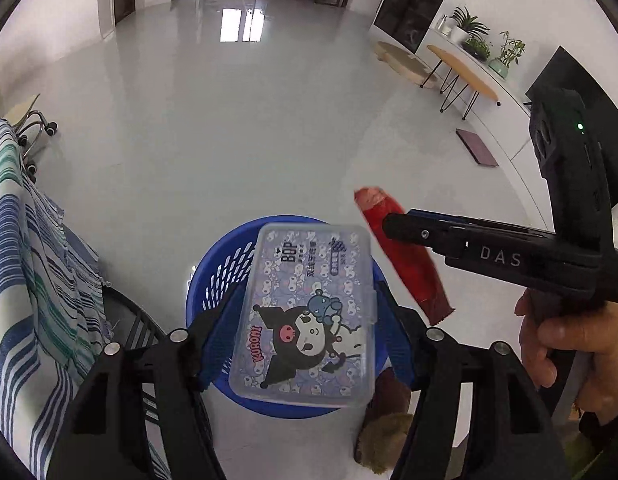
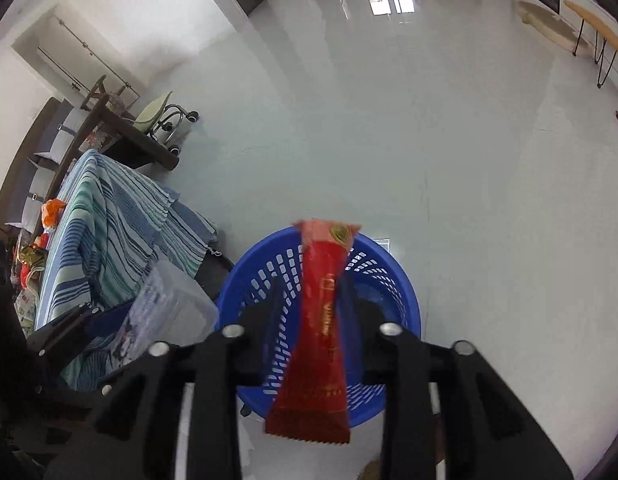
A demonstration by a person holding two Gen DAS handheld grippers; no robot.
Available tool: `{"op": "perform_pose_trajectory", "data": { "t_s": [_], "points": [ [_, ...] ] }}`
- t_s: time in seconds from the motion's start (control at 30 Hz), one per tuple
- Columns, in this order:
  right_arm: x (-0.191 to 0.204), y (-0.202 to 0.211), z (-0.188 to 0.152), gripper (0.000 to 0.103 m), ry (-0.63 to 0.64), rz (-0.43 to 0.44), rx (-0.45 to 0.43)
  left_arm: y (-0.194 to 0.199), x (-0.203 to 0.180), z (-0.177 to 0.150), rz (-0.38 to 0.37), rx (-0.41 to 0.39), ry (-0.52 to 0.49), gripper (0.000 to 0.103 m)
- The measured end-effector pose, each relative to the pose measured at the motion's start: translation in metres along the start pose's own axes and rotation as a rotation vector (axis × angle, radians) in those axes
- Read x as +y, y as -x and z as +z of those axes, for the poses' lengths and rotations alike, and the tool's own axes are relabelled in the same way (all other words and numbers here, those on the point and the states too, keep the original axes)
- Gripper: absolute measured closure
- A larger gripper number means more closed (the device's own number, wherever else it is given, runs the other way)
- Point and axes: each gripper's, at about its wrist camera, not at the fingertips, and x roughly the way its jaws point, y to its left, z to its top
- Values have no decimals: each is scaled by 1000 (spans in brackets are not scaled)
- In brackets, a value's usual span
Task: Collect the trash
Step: 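Carry both items to the blue wastebasket and open both tools to drop them, then move both tools back over the table toward the remaining trash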
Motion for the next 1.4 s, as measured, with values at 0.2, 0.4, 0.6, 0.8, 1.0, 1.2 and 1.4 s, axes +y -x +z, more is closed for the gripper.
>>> {"op": "perform_pose_trajectory", "data": {
  "t_s": [0.2,0.4,0.6,0.8,1.0,1.2,1.4],
  "points": [
    [7,29,10,52,11,-39,-87,40,1,1,-20,-79,15,16],
    [48,93,-5,15,33,-114,-306,137,0,-22,-39,-228,-11,8],
    [125,115,-59,15,173,-103,-411,206,38,-102,33,-271,47,6],
    [236,93,-135,15,434,-30,-357,240,110,-194,211,-216,149,6],
    [354,42,-181,14,663,60,-146,284,191,-259,384,-197,228,6],
    [418,-24,-178,12,735,6,-44,311,267,-288,474,-188,370,6],
    [459,-65,-141,5,748,4,-30,306,310,-279,504,-181,437,6]
  ]
}}
